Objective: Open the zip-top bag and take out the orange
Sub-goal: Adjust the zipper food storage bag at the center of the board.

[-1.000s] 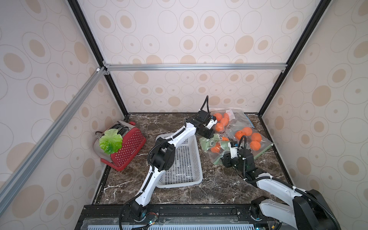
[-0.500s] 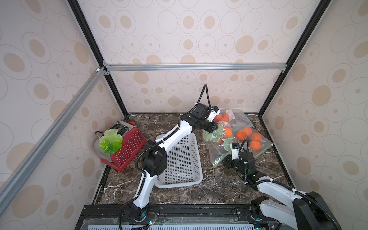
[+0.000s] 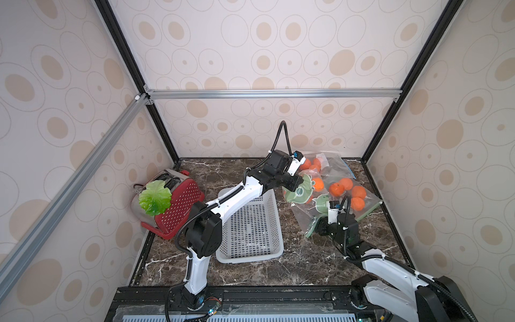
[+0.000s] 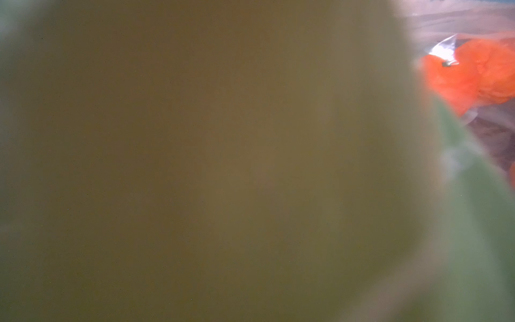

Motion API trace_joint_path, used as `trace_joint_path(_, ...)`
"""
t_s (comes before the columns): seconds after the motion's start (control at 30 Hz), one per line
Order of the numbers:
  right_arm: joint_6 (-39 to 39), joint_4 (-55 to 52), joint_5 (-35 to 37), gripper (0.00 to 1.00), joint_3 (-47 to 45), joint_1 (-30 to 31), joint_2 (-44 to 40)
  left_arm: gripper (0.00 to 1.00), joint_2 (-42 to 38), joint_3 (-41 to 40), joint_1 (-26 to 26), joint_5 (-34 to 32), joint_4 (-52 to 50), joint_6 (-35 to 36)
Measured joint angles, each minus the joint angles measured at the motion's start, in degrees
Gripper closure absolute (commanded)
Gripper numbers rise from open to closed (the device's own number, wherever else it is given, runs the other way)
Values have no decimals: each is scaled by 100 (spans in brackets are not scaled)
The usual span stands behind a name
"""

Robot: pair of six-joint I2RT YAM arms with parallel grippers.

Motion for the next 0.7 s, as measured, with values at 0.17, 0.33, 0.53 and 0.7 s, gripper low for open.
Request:
trace_joint_path(0.17,-98,229,-94,32,-114,0,39,100,-334,-387,-70,72,535,2)
trace_joint_path(0.33,-129,352,-133,30,-118,2,214,100,-321,-426,-142,61,651,7)
trace_joint_path(0.53,-127,297,-107,28,-127,0,212,100,-260,-393,-155,-28,645,24)
trace_joint_path(0.7,-83,-151,-22,24,-52,0,177,100,138,-155,-155,-179,505,17)
